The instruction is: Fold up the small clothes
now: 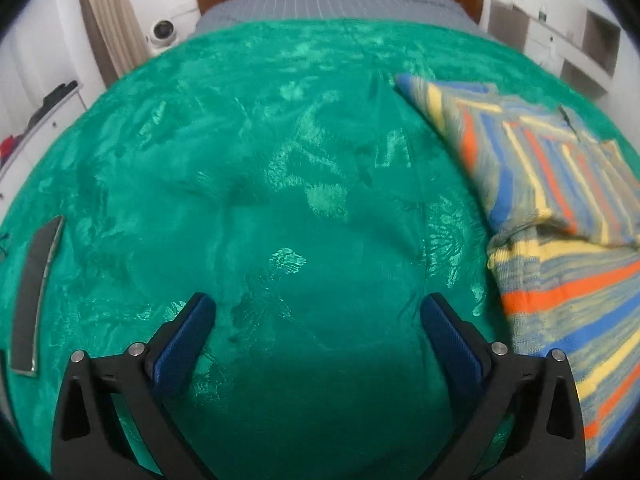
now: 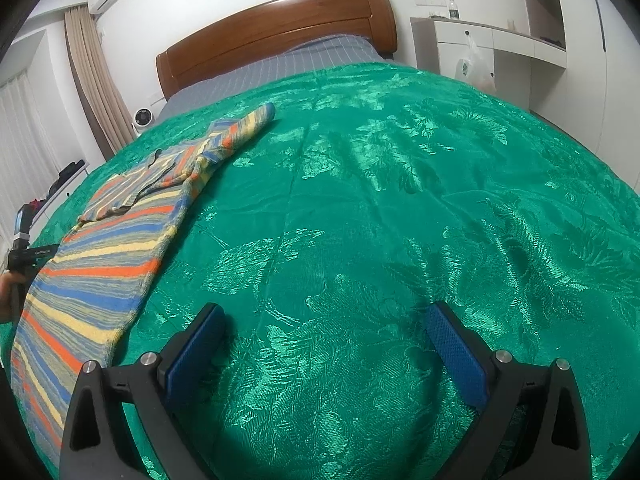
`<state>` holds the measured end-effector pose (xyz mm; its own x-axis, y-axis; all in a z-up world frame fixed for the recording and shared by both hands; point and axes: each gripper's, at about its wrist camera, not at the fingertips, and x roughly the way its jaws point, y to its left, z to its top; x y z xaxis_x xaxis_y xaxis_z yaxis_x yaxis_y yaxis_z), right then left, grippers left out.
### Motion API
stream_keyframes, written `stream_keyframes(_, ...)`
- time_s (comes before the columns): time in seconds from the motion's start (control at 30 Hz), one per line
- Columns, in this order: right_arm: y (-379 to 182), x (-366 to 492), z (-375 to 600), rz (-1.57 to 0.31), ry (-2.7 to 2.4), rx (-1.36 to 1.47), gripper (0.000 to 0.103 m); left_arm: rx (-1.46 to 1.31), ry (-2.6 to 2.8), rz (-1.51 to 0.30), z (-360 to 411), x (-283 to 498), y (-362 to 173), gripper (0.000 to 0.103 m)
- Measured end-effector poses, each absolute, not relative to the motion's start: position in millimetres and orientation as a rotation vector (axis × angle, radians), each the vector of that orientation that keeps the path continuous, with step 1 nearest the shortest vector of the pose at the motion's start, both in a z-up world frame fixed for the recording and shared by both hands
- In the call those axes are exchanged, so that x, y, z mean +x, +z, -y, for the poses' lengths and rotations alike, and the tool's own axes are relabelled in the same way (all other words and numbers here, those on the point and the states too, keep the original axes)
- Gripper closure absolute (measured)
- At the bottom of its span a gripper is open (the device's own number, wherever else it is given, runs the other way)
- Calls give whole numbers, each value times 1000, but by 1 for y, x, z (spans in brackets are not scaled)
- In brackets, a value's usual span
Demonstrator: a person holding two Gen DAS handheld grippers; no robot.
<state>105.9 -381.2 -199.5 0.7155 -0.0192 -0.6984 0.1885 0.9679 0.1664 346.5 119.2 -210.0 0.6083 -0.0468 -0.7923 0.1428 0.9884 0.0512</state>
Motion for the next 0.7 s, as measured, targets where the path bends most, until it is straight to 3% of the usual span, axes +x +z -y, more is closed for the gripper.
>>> stream_keyframes(0.7,-202,116,370,-811,-188,155,2,65,-137,-915,-127,345,-210,0)
